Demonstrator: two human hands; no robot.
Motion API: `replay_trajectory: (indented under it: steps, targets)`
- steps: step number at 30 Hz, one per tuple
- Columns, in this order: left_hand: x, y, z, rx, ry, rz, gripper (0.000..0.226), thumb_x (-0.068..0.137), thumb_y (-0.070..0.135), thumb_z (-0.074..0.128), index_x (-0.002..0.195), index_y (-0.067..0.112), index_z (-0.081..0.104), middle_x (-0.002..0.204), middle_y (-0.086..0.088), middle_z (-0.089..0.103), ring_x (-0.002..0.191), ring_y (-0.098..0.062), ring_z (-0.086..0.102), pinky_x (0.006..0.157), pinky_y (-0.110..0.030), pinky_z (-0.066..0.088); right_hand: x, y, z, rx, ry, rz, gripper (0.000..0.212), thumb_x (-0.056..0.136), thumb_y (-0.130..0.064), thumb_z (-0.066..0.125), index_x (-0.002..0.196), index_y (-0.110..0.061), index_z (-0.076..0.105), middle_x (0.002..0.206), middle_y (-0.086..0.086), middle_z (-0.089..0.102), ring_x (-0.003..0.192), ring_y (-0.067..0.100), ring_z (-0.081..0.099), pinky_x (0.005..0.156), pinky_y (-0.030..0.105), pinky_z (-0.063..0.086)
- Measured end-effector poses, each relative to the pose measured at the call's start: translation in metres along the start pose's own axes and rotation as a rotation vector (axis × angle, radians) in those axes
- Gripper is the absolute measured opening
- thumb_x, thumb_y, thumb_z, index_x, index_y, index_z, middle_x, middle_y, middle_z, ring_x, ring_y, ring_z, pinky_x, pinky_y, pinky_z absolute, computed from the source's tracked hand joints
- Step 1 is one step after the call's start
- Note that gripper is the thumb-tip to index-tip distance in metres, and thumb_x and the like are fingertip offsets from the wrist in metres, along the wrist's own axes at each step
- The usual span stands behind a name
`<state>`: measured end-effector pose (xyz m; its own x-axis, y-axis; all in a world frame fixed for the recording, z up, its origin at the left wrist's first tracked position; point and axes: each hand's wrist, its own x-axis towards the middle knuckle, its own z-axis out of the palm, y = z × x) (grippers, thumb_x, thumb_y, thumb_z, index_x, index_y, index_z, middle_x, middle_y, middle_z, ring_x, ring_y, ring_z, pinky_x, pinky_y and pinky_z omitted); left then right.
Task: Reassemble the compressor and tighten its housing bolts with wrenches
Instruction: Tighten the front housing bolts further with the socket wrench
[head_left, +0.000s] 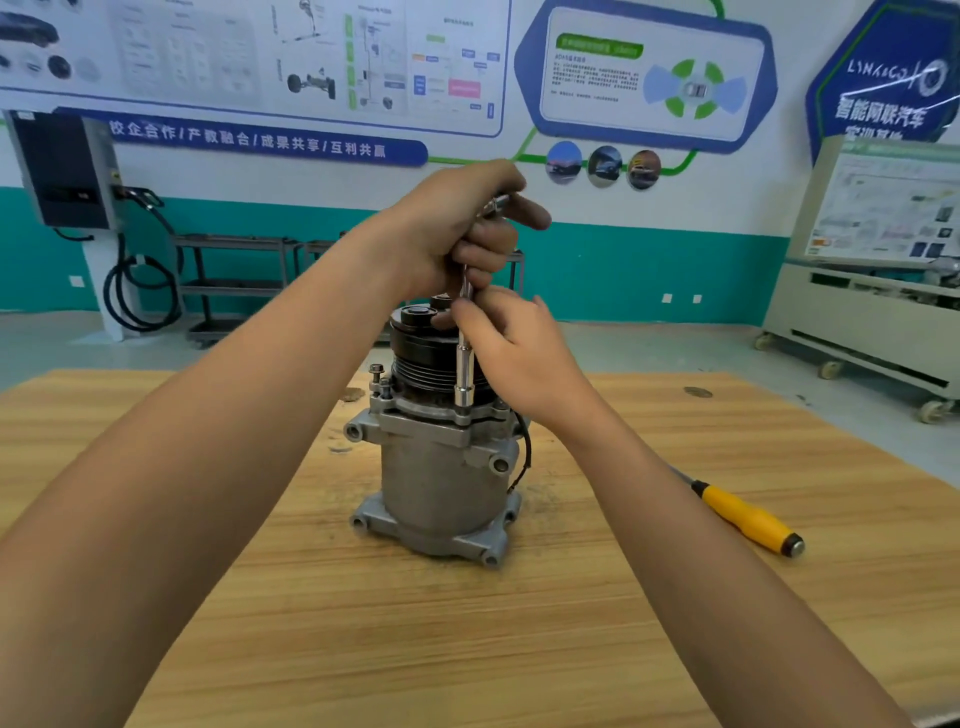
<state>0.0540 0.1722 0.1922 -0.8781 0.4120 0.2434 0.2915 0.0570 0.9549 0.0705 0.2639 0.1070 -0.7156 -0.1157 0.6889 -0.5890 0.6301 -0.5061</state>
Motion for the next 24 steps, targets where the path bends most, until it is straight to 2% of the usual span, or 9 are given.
replay_trajectory:
  steps: [3,5,7,12,14,18,20,22,24]
  targets:
    - [-0.005,0.009,0.004,0.528,0.101,0.098,0.037,0.095,0.027,0.035,0.079,0.006,0.062,0.043,0.003,0.04,0.036,-0.012,0.036,0.041,-0.02,0.034,-0.003,0.0,-0.003,0.033,0.027,0.011,0.028,0.099,-0.022,0.043,0.087,-0.016,0.068,0.102,-0.003,0.069,0.107,0.013,0.054,0.112,0.045,0.001]
    - [-0.008,0.012,0.009,1.047,0.304,0.246,0.04,0.094,0.028,0.035,0.072,0.002,0.056,0.058,-0.008,0.05,0.057,-0.023,0.047,0.048,-0.03,0.037,-0.004,-0.002,-0.003,0.025,0.072,0.001,0.025,0.098,-0.023,0.048,0.084,-0.017,0.068,0.098,-0.003,0.071,0.105,0.013,0.057,0.111,0.044,-0.002]
    - [-0.012,0.013,0.017,1.255,0.412,0.371,0.038,0.092,0.026,0.038,0.06,0.007,0.044,0.056,-0.006,0.042,0.064,-0.023,0.043,0.048,-0.031,0.028,-0.004,-0.003,0.0,-0.015,0.138,-0.003,0.026,0.095,-0.026,0.053,0.08,-0.013,0.07,0.086,-0.003,0.073,0.094,0.014,0.061,0.112,0.043,-0.002]
    - [-0.016,-0.002,0.031,0.498,0.396,0.549,0.043,0.086,0.017,0.055,0.049,0.016,0.033,0.043,0.005,0.023,0.043,-0.009,0.019,0.046,-0.023,0.021,-0.005,-0.008,0.002,-0.013,0.147,0.058,0.034,0.092,-0.031,0.056,0.061,-0.019,0.056,0.06,-0.014,0.059,0.068,0.006,0.054,0.112,0.053,0.011]
    - [-0.016,-0.003,0.025,0.04,0.385,0.516,0.044,0.089,0.015,0.054,0.049,0.017,0.036,0.04,0.006,0.026,0.042,-0.012,0.021,0.049,-0.025,0.023,-0.003,-0.01,0.0,0.117,0.069,0.066,0.033,0.096,-0.028,0.05,0.074,-0.007,0.065,0.073,-0.001,0.068,0.078,0.016,0.061,0.105,0.055,0.029]
    - [-0.015,-0.006,-0.004,-0.522,-0.008,0.398,0.051,0.092,0.026,0.042,0.041,0.019,0.049,0.028,0.008,0.021,0.03,-0.008,0.019,0.04,-0.02,0.024,0.0,-0.009,-0.002,0.258,0.01,0.087,0.03,0.098,-0.014,0.043,0.089,0.003,0.065,0.095,0.029,0.065,0.094,0.037,0.059,0.09,0.049,0.044]
    - [-0.012,-0.007,-0.01,-0.587,-0.064,0.339,0.042,0.089,0.03,0.043,0.051,0.017,0.055,0.028,0.009,0.02,0.03,-0.006,0.02,0.039,-0.018,0.026,0.0,-0.008,-0.001,0.259,0.037,0.071,0.025,0.097,-0.013,0.047,0.081,-0.006,0.066,0.088,0.029,0.066,0.084,0.037,0.06,0.083,0.045,0.045]
    - [-0.007,-0.006,-0.007,-0.502,0.075,0.245,0.035,0.093,0.024,0.045,0.06,0.014,0.052,0.032,0.008,0.027,0.033,-0.007,0.029,0.042,-0.019,0.031,0.001,-0.006,0.001,0.248,0.083,0.08,0.026,0.095,-0.014,0.05,0.078,-0.003,0.066,0.079,0.025,0.067,0.07,0.026,0.058,0.086,0.042,0.042]
    - [-0.003,-0.009,-0.002,0.034,0.382,0.298,0.031,0.096,0.019,0.042,0.066,0.011,0.049,0.045,0.003,0.045,0.043,-0.014,0.044,0.051,-0.025,0.036,0.001,-0.005,0.004,0.225,0.133,0.097,0.025,0.095,-0.016,0.052,0.082,-0.004,0.07,0.072,0.012,0.068,0.065,0.009,0.052,0.091,0.042,0.035]
